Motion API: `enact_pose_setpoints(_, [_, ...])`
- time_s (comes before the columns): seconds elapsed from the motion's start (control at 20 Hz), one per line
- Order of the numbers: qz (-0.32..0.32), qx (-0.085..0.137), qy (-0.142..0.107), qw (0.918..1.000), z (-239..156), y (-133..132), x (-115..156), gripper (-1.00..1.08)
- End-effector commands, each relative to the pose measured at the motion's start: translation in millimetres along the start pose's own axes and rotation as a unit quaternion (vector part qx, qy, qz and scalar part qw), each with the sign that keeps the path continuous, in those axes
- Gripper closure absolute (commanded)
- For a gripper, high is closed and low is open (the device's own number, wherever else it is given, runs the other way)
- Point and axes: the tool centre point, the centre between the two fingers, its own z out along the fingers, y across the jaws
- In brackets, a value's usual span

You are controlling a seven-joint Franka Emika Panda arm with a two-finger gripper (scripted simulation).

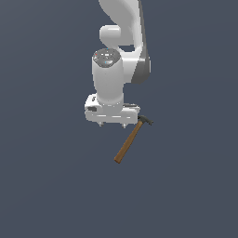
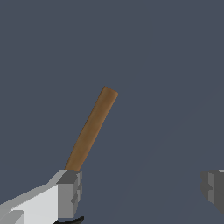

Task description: Pick up the object and move it to a goal position.

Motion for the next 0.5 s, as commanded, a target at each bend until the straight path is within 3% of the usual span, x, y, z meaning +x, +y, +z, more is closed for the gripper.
enact_pose_setpoints(0.0, [0.000,0.000,0.000,1.0000,0,0,0,-0.92])
enact_pose_setpoints(0.45, [0.035,-0.010,0.005,0.9993,3,35,3,-0.92])
